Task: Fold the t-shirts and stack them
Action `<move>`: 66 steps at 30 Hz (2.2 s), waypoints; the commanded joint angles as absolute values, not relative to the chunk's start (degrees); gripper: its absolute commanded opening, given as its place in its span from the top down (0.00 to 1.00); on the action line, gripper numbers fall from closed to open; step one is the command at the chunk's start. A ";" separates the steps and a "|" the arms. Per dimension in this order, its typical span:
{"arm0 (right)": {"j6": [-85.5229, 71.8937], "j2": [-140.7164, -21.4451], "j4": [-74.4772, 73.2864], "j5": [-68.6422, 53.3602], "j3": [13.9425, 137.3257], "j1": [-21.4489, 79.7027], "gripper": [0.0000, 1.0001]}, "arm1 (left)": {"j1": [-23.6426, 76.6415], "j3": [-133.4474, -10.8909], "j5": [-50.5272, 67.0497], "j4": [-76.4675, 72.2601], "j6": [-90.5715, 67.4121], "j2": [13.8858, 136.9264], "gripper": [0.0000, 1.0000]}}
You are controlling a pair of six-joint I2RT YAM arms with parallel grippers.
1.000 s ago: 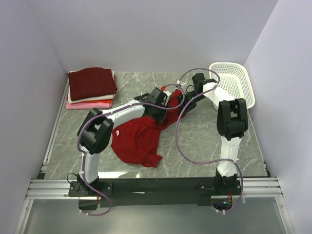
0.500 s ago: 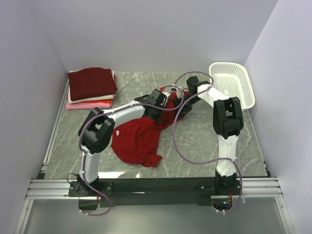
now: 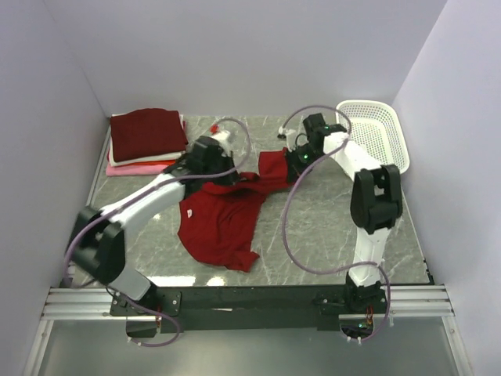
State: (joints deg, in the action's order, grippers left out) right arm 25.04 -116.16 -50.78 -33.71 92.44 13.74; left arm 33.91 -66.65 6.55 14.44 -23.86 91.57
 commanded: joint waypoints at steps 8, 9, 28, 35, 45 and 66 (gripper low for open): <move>25.31 -110.55 -58.95 -16.45 120.86 20.46 1.00 | 24.44 -55.82 6.35 -6.23 -37.08 72.34 1.00; 25.23 -115.00 -60.11 -14.96 125.81 21.35 1.00 | 23.22 -55.55 4.50 -9.11 -37.70 71.38 1.00; 28.02 -110.91 -40.49 -22.39 107.39 21.37 0.35 | 10.72 -77.95 4.48 -8.26 -41.23 97.73 1.00; 30.50 -122.07 -45.02 -22.25 107.84 22.23 0.39 | 10.46 -87.63 7.03 -3.69 -39.55 102.74 1.00; 28.83 -132.01 -45.79 -7.92 115.93 23.29 0.43 | 7.39 -91.31 12.74 -3.52 -41.39 108.71 1.00; 27.42 -120.86 -39.73 -5.44 108.47 22.68 1.00 | 10.98 -70.52 17.11 2.10 -27.17 81.05 0.31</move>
State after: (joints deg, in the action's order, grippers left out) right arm 28.14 -129.71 -42.59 -3.92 109.97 23.42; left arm 7.79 -75.35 13.32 2.48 -32.16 87.68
